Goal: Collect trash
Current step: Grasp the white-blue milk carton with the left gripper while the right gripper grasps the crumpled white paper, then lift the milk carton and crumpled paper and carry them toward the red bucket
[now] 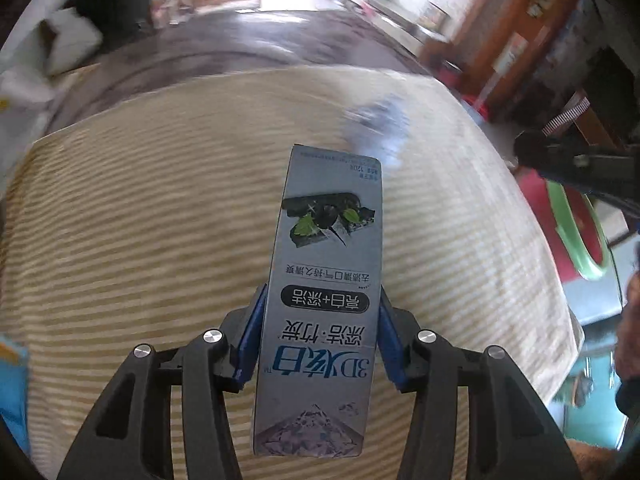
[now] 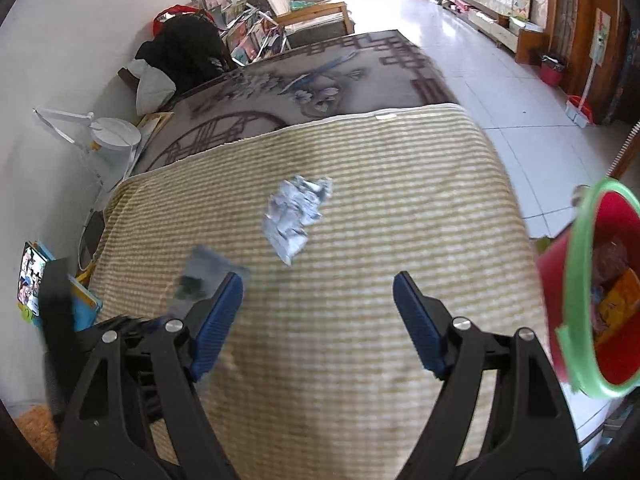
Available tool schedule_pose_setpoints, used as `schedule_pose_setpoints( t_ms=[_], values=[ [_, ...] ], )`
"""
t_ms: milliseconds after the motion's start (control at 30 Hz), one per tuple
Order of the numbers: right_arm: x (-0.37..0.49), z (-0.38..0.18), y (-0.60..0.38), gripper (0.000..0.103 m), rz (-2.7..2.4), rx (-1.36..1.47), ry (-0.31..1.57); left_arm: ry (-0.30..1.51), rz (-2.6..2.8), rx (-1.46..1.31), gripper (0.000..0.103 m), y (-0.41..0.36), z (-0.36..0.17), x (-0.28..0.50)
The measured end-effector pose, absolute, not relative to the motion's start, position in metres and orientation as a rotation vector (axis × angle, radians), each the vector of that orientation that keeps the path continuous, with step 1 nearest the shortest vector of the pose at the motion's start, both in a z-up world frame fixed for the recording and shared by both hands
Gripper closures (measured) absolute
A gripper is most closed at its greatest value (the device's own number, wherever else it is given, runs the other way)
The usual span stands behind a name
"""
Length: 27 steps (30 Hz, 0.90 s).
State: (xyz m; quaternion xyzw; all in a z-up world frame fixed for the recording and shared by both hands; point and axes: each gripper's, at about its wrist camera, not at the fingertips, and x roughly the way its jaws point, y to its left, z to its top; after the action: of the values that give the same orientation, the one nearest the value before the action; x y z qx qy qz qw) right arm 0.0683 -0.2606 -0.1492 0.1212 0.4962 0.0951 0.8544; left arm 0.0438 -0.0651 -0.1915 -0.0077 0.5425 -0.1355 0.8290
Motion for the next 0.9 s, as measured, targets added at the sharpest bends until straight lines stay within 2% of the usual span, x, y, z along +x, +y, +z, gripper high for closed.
schedule_pose_setpoints(
  t_ms=[267,300,400,500,567,600,633,700,900],
  values=[
    [0.136,-0.193,-0.226,0.027,0.203,0.292,1.114,1.182,-0.172,-0.100,0.054,0.001,-0.206,0.047],
    [0.143,-0.198,-0.223,0.027,0.198,0.290,1.120,1.180,-0.168,-0.109,0.052,0.004,-0.207,0.047],
    [0.157,-0.210,-0.214,0.025,0.178,0.275,1.148,1.164,-0.155,-0.124,0.036,0.012,-0.207,0.050],
    [0.164,-0.219,-0.210,0.025,0.176,0.276,1.170,1.155,-0.152,-0.115,0.033,0.013,-0.208,0.053],
    [0.166,-0.222,-0.206,0.036,0.179,0.252,1.177,1.173,-0.151,-0.101,0.033,0.013,-0.214,0.058],
    [0.166,-0.223,-0.204,0.051,0.192,0.240,1.181,1.186,-0.157,-0.099,0.034,0.013,-0.219,0.060],
    [0.165,-0.223,-0.205,0.055,0.202,0.247,1.179,1.198,-0.163,-0.098,0.043,0.013,-0.221,0.061],
    [0.160,-0.217,-0.206,0.057,0.222,0.257,1.168,1.211,-0.171,-0.082,0.057,0.007,-0.225,0.062],
    [0.125,-0.165,-0.209,0.057,0.289,0.239,1.038,1.110,-0.165,-0.098,0.057,0.007,-0.192,0.067]
  ],
)
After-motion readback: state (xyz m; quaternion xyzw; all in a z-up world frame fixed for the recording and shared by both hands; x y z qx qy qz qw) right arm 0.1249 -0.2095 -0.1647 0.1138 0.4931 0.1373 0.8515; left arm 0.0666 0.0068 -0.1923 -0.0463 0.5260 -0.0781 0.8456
